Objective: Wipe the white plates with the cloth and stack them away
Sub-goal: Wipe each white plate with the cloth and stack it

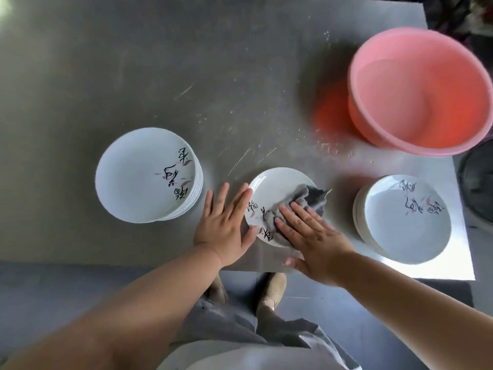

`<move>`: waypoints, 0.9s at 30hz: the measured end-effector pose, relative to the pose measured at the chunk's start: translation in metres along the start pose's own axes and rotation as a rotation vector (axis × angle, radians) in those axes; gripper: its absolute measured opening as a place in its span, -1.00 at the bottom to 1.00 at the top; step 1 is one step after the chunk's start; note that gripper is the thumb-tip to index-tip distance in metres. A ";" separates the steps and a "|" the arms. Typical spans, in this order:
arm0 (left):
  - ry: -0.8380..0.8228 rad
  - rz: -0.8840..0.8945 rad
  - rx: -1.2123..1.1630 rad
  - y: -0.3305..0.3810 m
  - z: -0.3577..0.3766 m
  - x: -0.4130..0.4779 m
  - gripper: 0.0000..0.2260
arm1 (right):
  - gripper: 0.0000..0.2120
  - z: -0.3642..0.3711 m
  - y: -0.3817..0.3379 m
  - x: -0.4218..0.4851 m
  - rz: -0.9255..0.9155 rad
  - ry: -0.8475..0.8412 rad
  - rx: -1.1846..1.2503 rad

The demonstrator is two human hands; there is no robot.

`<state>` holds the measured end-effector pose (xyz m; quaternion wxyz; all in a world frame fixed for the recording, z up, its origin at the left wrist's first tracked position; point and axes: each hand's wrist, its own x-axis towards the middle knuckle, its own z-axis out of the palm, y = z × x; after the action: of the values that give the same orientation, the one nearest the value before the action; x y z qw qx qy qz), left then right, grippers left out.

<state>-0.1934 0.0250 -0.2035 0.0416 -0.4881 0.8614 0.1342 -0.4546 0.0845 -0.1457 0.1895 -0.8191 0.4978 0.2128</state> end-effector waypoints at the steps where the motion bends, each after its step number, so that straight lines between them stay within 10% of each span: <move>1: -0.005 -0.001 0.002 0.000 0.000 0.000 -0.25 | -0.16 -0.002 0.010 0.000 0.036 0.009 -0.026; 27: 0.002 -0.041 0.044 0.003 -0.005 -0.002 -0.27 | -0.10 -0.033 0.029 0.069 0.035 0.154 -0.052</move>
<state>-0.1951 0.0266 -0.1982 0.0541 -0.5048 0.8540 0.1136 -0.4468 0.0037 -0.1578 0.1257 -0.8289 0.5194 0.1651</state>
